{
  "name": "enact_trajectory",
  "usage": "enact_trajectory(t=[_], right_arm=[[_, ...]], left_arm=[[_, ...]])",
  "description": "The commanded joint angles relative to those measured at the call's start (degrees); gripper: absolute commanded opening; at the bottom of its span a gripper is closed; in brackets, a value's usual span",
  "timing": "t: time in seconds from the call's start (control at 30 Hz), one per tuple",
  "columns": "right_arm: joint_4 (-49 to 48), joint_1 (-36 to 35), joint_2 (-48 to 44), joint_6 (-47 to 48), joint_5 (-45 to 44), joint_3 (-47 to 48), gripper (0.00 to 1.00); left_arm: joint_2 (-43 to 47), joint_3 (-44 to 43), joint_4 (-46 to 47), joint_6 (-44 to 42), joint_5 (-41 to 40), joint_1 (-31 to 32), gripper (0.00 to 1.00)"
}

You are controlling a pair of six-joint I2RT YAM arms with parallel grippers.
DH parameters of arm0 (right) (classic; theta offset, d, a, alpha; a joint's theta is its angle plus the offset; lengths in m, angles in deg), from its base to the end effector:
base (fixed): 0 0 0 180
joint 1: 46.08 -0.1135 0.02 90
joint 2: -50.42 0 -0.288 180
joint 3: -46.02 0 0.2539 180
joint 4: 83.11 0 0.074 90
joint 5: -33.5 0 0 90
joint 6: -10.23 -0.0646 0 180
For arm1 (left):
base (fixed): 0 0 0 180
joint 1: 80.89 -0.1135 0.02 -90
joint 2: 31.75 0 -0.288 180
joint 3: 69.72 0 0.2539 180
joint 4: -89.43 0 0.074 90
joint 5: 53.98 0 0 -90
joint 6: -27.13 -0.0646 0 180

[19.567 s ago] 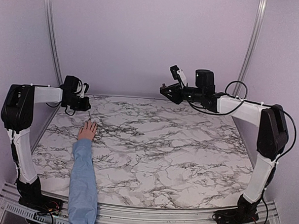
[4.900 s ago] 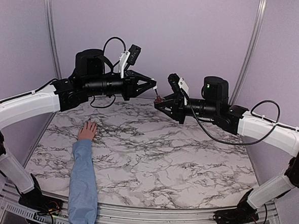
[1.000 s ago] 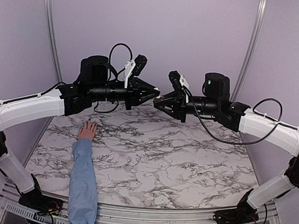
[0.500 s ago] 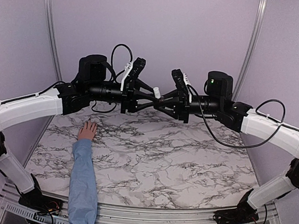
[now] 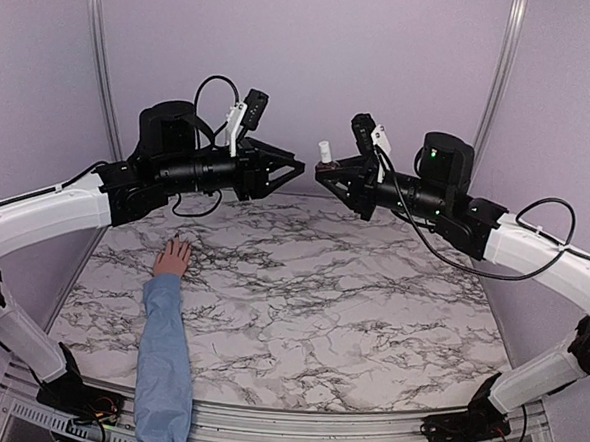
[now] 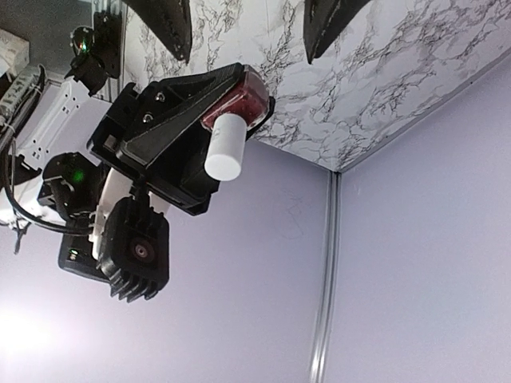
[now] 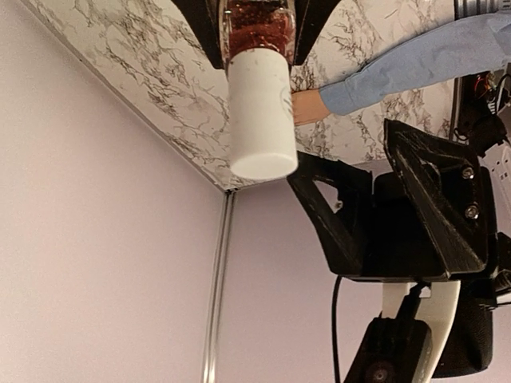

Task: Paint the nails
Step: Close the nail polish bottle, then screw the nail polish bottle.

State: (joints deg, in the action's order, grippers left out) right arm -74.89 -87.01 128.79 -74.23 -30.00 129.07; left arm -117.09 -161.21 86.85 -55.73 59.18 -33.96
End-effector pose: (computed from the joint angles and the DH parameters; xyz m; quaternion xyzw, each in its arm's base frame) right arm 0.2429 0.2488 0.4082 -0.4240 0.5898 0.3617 0.5844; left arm 0.2424 -0.2965 0.4361 0.3658 0.5810 -0.4469 0.5735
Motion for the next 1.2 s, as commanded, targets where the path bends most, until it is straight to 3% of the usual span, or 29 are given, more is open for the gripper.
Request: enact_trajectory(t=[0.0, 0.37, 0.77, 1.17], right_arm=[[0.0, -0.4, 0.0, -2.4, -13.6, 2.9, 0.00], [3.5, -1.6, 3.0, -2.9, -20.7, 5.7, 0.00], [5.3, -3.5, 4.2, -1.6, -22.2, 6.8, 0.00], [7.1, -4.3, 4.6, -0.4, -21.0, 7.5, 0.00]], left_arm=[[0.3, -1.6, 4.7, 8.3, -9.6, 0.3, 0.49], [-6.4, -8.2, 5.0, 12.4, -18.9, 3.7, 0.48], [-10.7, -12.2, 2.7, 14.2, -20.4, 4.7, 0.45], [-12.1, -13.4, 1.3, 14.2, -19.0, 4.8, 0.30]])
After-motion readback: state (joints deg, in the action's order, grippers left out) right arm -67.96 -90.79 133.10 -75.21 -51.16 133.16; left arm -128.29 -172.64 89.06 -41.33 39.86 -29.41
